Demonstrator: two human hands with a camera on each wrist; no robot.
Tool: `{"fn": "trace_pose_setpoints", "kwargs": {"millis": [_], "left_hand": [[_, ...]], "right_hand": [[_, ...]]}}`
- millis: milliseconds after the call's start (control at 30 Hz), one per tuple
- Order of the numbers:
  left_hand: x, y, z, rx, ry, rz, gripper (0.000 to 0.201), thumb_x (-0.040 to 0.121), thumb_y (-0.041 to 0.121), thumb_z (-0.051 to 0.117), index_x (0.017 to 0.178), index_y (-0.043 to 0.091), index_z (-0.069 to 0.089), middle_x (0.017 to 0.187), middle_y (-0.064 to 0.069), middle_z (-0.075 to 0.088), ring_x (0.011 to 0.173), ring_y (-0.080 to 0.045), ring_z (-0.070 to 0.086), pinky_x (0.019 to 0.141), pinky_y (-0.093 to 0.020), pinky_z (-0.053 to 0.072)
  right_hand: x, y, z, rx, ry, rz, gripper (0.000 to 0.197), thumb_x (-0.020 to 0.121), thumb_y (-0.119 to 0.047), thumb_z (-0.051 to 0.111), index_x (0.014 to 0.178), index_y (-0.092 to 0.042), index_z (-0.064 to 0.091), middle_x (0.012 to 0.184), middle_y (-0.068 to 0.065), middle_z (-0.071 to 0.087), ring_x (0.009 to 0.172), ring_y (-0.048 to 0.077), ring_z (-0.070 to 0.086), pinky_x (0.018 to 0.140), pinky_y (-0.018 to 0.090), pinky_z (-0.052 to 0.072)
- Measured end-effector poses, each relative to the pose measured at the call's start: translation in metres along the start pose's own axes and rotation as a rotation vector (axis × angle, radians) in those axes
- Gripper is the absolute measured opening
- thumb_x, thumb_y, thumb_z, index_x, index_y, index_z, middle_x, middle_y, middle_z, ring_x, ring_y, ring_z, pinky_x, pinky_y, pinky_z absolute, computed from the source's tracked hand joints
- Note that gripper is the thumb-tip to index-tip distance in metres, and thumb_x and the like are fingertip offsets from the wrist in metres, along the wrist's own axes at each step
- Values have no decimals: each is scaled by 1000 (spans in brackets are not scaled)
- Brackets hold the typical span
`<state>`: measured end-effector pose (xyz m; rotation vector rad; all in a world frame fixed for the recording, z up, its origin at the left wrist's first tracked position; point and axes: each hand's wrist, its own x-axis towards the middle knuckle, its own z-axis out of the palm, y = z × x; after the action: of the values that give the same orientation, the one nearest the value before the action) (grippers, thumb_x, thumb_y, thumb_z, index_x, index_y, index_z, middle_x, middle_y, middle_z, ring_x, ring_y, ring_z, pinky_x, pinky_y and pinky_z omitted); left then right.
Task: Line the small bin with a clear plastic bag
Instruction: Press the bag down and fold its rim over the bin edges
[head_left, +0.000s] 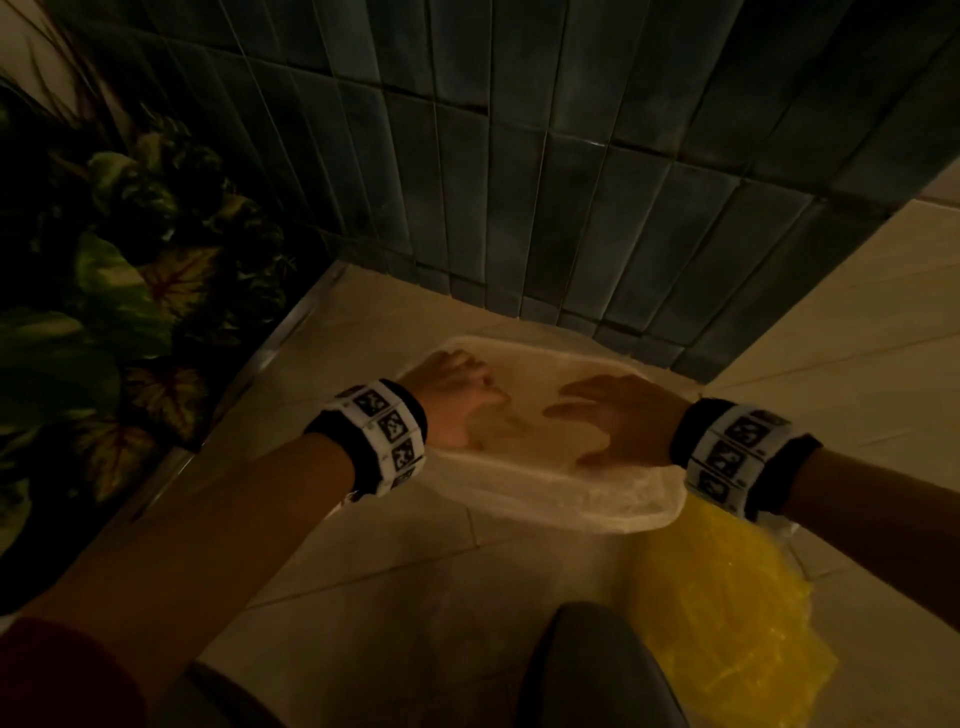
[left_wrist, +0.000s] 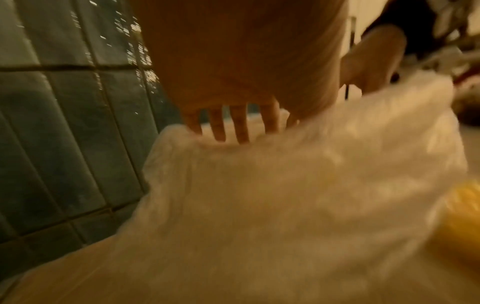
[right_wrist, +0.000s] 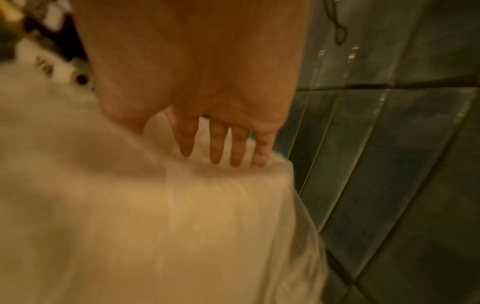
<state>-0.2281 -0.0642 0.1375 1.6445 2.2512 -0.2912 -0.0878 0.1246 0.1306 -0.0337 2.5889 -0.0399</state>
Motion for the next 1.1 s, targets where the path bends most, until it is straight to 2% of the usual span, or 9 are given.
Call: {"fn": "trace_pose_setpoints", "kwargs": {"millis": [167,267,367,567,700,833,933,1033,1100], "left_hand": [[0,-10,26,140,-136,-43,82,81,56,57,149,36,15,161,0,5,148,-29,0,120,-42,-1],[4,-10,29,216,-208,-64,78,83,53,56,149,37,17,162,1,-4,148,-29,-8,119,-41,-7],[10,-14,29,262,-210,-61,67,87,50,51,147,31,26,162,0,-2,149,-27,-5,121,-41,-6],[22,-18,37,344,-324,-167,61,99,36,34,151,16,9,161,-5,-4,149,-24,-5,123,-37,1],[17,-20,32,219,-238,-61,66,86,55,50,145,29,34,160,-2,14,149,-26,5,122,-39,2],[3,-15,6,-312,19,-90,45,88,38,57,129,19,55,144,-3,45,133,-25,41,112,-37,33],[2,-27,-5,-480,255,-198,33,89,26,58,119,15,60,131,-6,51,125,-25,45,105,-39,38],[8,-40,0,-421,196,-363,57,85,33,59,138,25,40,140,-9,40,131,-33,38,107,-47,36],[10,-45,8,-506,56,-458,70,87,33,58,147,29,22,147,-12,36,132,-37,40,107,-49,37]], "right_hand": [[4,7,28,-281,-177,49,71,77,-78,11,143,-52,8,160,1,-9,147,31,-7,119,49,-4],[13,4,31,-399,-315,101,59,85,-71,14,141,-53,15,159,-4,-11,146,30,-13,119,48,-8],[30,13,39,-395,-417,203,75,78,-79,16,145,-46,6,160,-4,-11,146,30,-13,119,49,-2],[36,13,41,-328,-436,252,83,77,-79,25,147,-41,2,160,0,-6,147,30,-6,119,47,2],[15,2,23,-216,-283,102,59,90,-64,19,140,-37,36,159,-4,14,148,21,3,120,43,-1],[-11,11,4,398,254,64,29,95,-34,45,113,-22,63,126,1,55,120,21,50,101,26,33],[-16,31,0,534,613,209,25,93,-19,50,113,-14,64,118,8,58,110,21,53,95,27,37],[-11,45,10,538,482,346,37,97,-22,42,133,-20,50,141,11,45,133,30,38,113,43,25],[-8,48,18,642,320,401,41,100,-28,33,140,-24,41,150,7,36,139,28,32,116,39,22]]}}
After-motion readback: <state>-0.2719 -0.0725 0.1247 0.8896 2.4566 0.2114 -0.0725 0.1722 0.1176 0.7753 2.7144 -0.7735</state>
